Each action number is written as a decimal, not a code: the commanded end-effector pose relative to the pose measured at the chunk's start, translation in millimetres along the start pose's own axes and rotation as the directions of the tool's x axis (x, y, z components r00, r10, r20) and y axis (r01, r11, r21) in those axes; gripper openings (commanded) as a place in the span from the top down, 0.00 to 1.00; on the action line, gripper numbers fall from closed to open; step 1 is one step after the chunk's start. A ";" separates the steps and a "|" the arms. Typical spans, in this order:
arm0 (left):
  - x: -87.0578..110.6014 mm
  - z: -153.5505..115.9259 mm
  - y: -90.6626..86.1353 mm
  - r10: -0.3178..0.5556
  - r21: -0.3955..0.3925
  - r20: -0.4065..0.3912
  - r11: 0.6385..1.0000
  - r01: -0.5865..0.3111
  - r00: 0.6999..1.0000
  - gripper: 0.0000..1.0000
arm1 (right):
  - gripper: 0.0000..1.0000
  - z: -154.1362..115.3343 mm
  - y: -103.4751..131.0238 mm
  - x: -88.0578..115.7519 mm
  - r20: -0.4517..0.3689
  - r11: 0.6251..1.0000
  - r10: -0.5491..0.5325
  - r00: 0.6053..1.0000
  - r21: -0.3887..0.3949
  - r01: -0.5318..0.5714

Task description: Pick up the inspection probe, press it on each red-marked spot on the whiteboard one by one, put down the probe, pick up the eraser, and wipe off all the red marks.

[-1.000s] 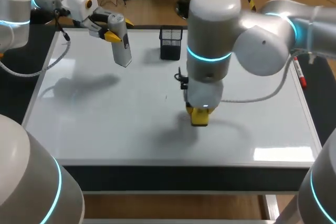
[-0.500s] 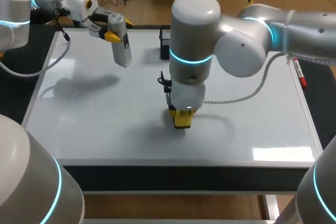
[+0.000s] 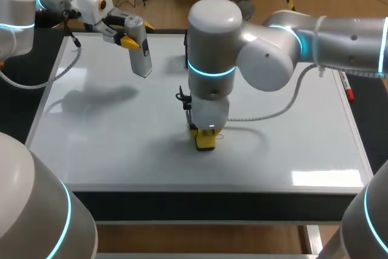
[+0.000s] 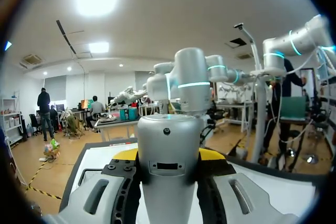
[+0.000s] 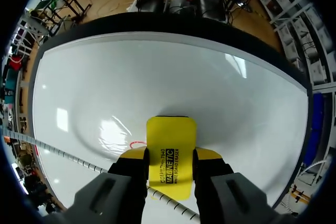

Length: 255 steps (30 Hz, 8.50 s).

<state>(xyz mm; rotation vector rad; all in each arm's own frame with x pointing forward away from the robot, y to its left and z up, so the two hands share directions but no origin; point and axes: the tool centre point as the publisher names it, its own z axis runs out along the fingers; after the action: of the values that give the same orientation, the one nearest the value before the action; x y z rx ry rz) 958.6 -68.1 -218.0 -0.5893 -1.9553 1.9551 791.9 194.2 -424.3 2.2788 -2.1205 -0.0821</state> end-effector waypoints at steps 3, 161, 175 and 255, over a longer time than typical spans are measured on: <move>-0.6 -0.3 -0.7 0.000 0.000 -0.003 1.000 0.000 1.000 1.00 | 1.00 1.3 -3.1 17.4 0.000 1.000 0.018 1.000 0.002 -0.018; -0.6 -0.3 -0.7 0.000 0.000 -0.003 1.000 0.000 1.000 1.00 | 0.00 -82.7 -221.1 219.4 0.297 0.759 0.632 0.716 -0.047 -0.650; -0.6 -0.3 -0.7 0.000 0.000 -0.003 1.000 0.000 1.000 1.00 | 0.00 -129.3 -215.4 237.7 0.296 0.475 0.870 0.394 -0.290 -0.831; -119.7 36.5 -73.2 -0.052 -0.026 0.315 0.998 0.063 0.948 1.00 | 0.00 -186.6 -205.2 233.2 0.308 0.340 0.927 0.212 -0.460 -0.820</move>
<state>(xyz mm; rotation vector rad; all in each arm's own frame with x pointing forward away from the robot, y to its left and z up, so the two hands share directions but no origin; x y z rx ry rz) 1041.3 -147.9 -141.3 -0.2717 -2.1406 2.0716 1023.3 -26.1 -254.8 0.5668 -3.1341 -0.9349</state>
